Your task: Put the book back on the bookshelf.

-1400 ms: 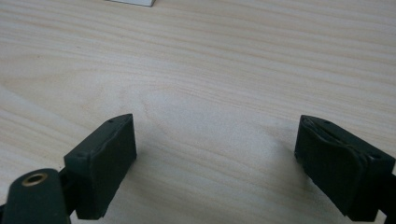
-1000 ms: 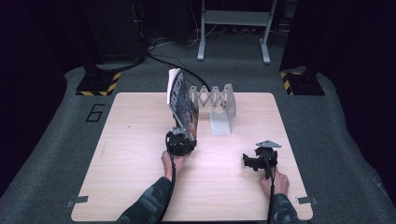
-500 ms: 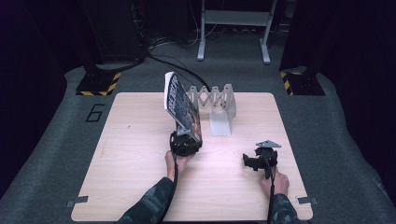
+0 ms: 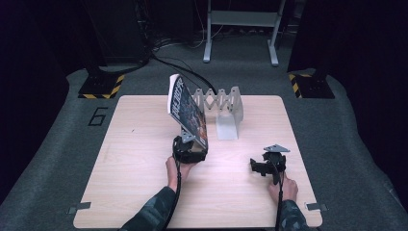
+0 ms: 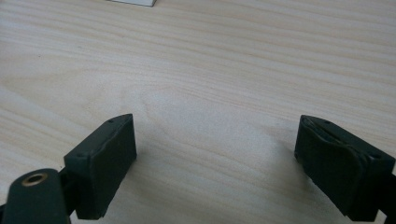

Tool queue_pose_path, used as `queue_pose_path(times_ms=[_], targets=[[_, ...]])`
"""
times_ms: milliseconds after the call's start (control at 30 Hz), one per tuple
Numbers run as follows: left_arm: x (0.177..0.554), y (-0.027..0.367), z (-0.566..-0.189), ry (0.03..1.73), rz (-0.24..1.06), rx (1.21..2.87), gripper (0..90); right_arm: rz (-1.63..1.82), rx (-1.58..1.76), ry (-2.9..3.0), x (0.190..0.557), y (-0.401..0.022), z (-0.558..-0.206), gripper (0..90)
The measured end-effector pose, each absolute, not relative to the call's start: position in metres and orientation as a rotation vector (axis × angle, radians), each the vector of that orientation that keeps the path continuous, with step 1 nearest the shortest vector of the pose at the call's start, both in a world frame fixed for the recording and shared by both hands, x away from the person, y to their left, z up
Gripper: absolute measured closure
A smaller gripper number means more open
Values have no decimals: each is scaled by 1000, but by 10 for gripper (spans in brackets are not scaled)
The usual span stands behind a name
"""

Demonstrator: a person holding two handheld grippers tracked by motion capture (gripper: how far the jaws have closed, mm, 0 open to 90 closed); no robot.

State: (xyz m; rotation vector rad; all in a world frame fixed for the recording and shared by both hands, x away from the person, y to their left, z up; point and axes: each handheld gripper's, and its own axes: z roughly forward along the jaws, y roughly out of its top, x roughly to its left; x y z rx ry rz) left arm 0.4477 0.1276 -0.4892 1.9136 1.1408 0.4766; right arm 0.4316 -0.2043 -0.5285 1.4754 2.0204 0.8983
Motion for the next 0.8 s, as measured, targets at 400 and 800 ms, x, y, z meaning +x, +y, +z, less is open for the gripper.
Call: queue_pose_path(times_ms=[400,800], targets=[[419,171,-482,1160,502,1940,143,899,1482,2020,432,-204,-528,118],[387,235,-502,1283,598,2001,124,911,1477,2025,434,-203,-528,113]])
